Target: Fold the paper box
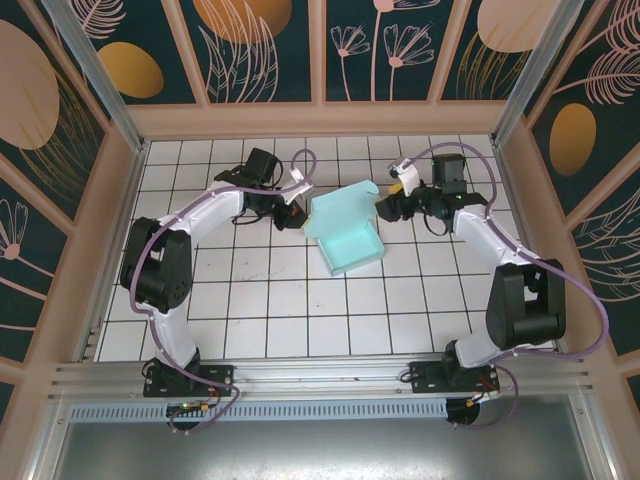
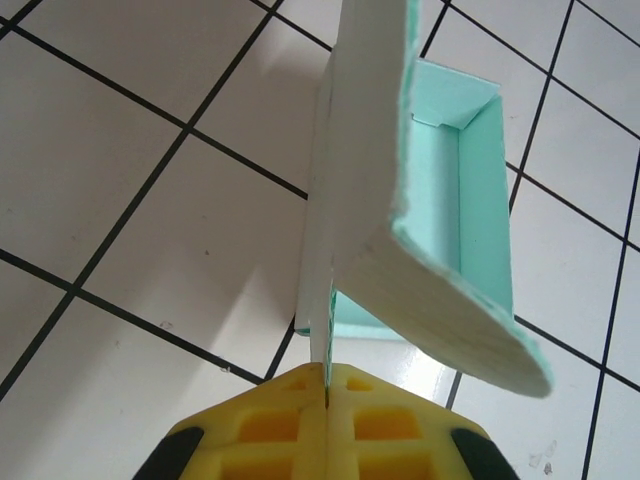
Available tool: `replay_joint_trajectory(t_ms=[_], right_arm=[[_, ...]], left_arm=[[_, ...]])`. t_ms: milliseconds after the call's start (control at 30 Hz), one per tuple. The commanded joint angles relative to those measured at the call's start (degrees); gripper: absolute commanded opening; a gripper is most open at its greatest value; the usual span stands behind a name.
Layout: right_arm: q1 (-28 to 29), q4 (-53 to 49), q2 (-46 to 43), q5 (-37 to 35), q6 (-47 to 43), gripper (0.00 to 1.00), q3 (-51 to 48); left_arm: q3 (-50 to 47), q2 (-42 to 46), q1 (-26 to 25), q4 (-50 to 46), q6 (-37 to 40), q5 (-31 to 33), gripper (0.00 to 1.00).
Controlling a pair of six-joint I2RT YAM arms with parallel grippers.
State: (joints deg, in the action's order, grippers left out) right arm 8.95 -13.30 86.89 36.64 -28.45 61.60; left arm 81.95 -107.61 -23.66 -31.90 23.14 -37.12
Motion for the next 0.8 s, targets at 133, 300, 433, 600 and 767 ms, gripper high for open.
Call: replay_joint_trajectory(t_ms=[133, 300, 433, 600, 767], right_arm=[[-0.16, -10.78, 5.66, 5.96, -12.75, 0.65, 7.46], [-0.14, -18.05, 11.6, 8.23, -17.87, 0.62, 13.11], [0.06, -22.61, 15.84, 8.62, -20.1, 0.55, 17.15], [0.27, -24.87, 18.81, 8.54, -20.65, 0.43, 20.0], [1.29, -25.81, 19.72, 8.39, -21.03, 0.11, 21.34]], left_arm=[[2.59, 1.25, 0.94, -4.45, 3.14, -2.3, 0.0], [3.79, 0.22, 0.9, -5.62, 3.44, -1.93, 0.0], [3.99, -0.13, 0.98, -5.72, 3.41, -1.65, 0.0], [4.21, -0.6, 0.98, -5.81, 3.41, -1.39, 0.0], [4.79, -1.29, 0.98, -5.98, 3.47, -1.12, 0.0]])
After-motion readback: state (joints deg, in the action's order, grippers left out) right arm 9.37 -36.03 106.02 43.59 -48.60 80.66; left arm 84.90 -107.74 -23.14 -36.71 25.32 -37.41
